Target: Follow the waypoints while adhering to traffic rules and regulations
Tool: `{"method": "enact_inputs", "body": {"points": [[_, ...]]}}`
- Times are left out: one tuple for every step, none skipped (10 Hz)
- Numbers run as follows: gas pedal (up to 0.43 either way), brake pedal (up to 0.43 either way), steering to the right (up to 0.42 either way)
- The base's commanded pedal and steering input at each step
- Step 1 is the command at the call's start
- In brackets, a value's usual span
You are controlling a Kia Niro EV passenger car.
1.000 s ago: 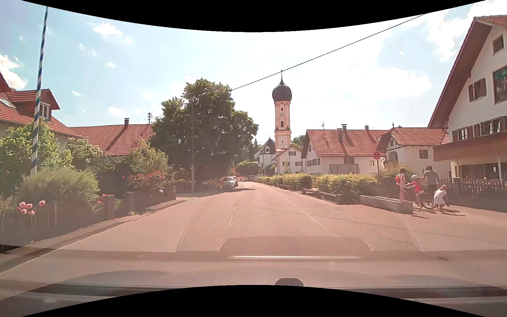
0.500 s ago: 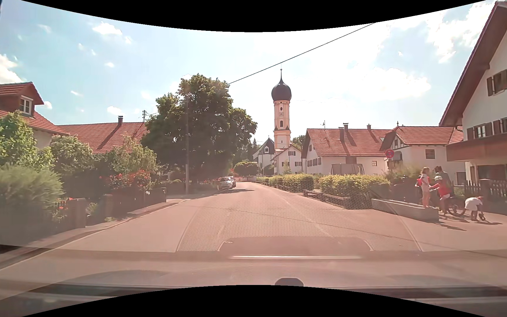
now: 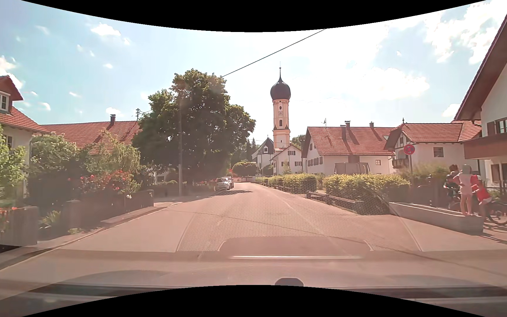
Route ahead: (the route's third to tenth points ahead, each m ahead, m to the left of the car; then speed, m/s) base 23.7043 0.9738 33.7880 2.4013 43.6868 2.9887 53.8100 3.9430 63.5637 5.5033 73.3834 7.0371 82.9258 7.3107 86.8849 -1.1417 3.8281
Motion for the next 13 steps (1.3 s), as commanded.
{"method": "enact_inputs", "body": {"points": [[0.177, 0.000, 0.003], [0.177, 0.000, 0.003], [0.177, 0.000, 0.003], [0.177, 0.000, 0.003], [0.177, 0.000, 0.003], [0.177, 0.000, 0.003], [0.177, 0.000, 0.002], [0.177, 0.000, 0.002], [0.177, 0.000, 0.001], [0.177, 0.000, 0.000], [0.177, 0.000, -0.002], [0.177, 0.000, -0.002], [0.177, 0.000, -0.002]]}}
